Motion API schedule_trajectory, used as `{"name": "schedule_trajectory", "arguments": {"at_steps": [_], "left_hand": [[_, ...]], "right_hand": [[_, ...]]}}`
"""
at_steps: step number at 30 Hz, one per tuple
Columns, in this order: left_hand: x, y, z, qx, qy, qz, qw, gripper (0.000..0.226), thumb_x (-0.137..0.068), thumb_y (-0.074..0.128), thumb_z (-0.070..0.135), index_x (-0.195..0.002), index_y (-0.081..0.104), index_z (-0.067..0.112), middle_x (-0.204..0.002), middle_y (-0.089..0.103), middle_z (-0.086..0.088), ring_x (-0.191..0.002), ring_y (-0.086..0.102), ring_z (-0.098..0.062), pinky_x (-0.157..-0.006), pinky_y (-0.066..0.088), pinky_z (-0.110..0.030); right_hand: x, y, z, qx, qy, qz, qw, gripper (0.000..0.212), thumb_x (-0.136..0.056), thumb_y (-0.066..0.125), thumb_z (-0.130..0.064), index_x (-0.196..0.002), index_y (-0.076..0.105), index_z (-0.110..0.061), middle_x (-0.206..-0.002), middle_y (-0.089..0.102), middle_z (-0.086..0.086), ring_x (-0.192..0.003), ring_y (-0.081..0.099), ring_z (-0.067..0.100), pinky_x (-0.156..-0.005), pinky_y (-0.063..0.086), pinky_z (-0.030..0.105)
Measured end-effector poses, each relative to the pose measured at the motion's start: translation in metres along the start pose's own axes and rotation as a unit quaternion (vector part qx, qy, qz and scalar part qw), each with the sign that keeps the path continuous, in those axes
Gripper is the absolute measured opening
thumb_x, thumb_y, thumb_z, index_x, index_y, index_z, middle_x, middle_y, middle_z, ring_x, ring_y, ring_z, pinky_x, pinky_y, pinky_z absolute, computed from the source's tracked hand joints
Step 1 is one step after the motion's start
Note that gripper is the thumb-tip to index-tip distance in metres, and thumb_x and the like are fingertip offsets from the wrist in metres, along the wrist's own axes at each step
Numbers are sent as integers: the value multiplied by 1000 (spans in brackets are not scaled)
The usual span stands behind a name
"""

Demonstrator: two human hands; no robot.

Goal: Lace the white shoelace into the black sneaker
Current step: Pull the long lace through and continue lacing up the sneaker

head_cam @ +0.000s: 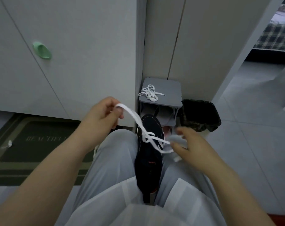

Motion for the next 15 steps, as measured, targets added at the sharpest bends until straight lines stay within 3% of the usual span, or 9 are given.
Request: {"name": "schedule_trajectory", "arguments": {"at_steps": [2, 4, 6, 9, 15], "left_hand": [[2, 24, 11, -38, 30, -59, 997, 14, -94, 47, 12, -83, 56, 14, -61, 57, 13, -51, 46, 1, -52, 39, -9], [2, 43, 18, -61, 52, -89, 993, 11, -92, 50, 11, -84, 57, 13, -66, 57, 8, -54, 47, 1, -54, 40, -11], [2, 56, 24, -59, 68, -107, 990, 9, -91, 52, 12, -85, 57, 13, -71, 58, 0, -60, 48, -6, -55, 39, -16], [-2, 59, 30, -45, 80, -105, 990, 6, -89, 56, 18, -86, 59, 14, -76, 58, -4, -59, 46, -9, -53, 37, -15], [-6, 50, 9, -105, 66, -69, 990, 2, -86, 61, 16, -85, 63, 17, -80, 59, 5, -54, 47, 6, -55, 35, -5]], "right_hand": [[-3, 0, -35, -126, -63, 11, 990, 47, -83, 64, -34, -127, 47, -29, -116, 52, -19, -111, 49, -1, -93, 38, 17], [-5, 1, -63, -222, -111, 24, 968, 42, -80, 70, -28, -118, 53, -32, -106, 61, -22, -102, 56, -6, -88, 43, 12], [-8, -8, -74, -266, -138, 68, 952, 30, -80, 71, -14, -102, 64, -33, -91, 68, -14, -86, 62, -2, -79, 47, 13], [-8, -25, -62, -324, -126, 107, 931, 28, -85, 61, -3, -96, 70, -27, -83, 73, -5, -77, 68, 6, -76, 52, 20], [2, -33, -26, -362, -95, 96, 922, 29, -91, 51, -3, -101, 67, -26, -85, 72, 3, -68, 68, 8, -66, 51, 13]]}}
Point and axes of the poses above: each hand's wrist, its own x-axis away from the middle knuckle, its own y-axis out of the palm, z = x × y, the point moved 8 cm from there along -x, towards the middle knuckle
